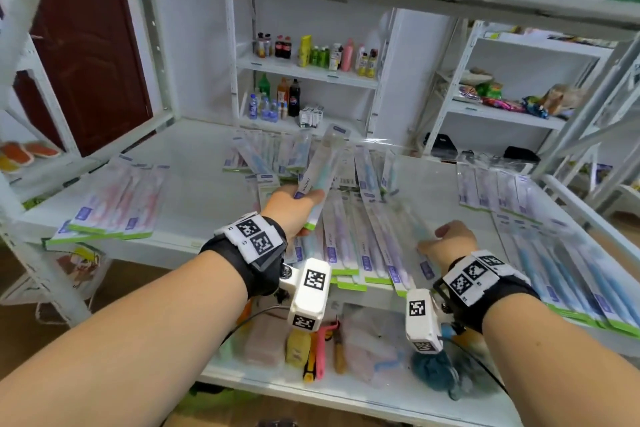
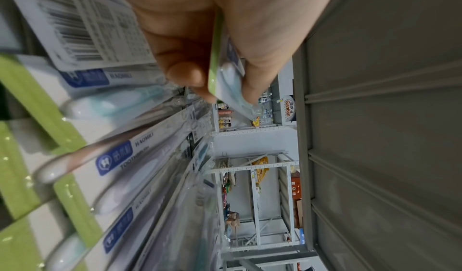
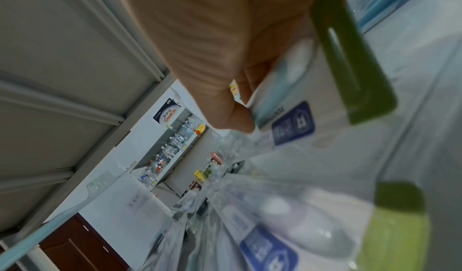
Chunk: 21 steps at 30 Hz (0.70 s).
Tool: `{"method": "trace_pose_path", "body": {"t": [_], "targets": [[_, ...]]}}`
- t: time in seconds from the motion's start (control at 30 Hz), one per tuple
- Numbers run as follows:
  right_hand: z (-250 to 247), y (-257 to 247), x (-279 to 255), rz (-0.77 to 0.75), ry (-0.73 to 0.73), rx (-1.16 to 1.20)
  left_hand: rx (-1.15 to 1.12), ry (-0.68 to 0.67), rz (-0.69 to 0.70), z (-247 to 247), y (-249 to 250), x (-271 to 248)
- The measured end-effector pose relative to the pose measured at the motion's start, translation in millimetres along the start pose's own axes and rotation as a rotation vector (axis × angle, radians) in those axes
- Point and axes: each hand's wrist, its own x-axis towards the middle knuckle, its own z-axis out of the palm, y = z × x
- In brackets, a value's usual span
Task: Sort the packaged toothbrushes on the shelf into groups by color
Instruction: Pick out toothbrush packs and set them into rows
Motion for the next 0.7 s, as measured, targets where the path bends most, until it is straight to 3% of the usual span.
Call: {"method": "trace_pose_path", "body": {"t": [0.13,0.2,0.43,0.7], "targets": [[-8,-1,-19,-0.055,0.162,0.207,-0.014,-0.039,0.012,-10,0,-5],[-8,-9,-29,-0.076,0.169,0.303,-0.007,-0.06,0.01,-19,-1,-9],[34,-68,-62,-0.255,0.059,0.475,-0.124,-0.045,-0.102,-65,-6,-18],[94,-138,-78,-0.234,-0.185,0.568,-0.115,0.114,-0.121,-115,-20,-10]]}}
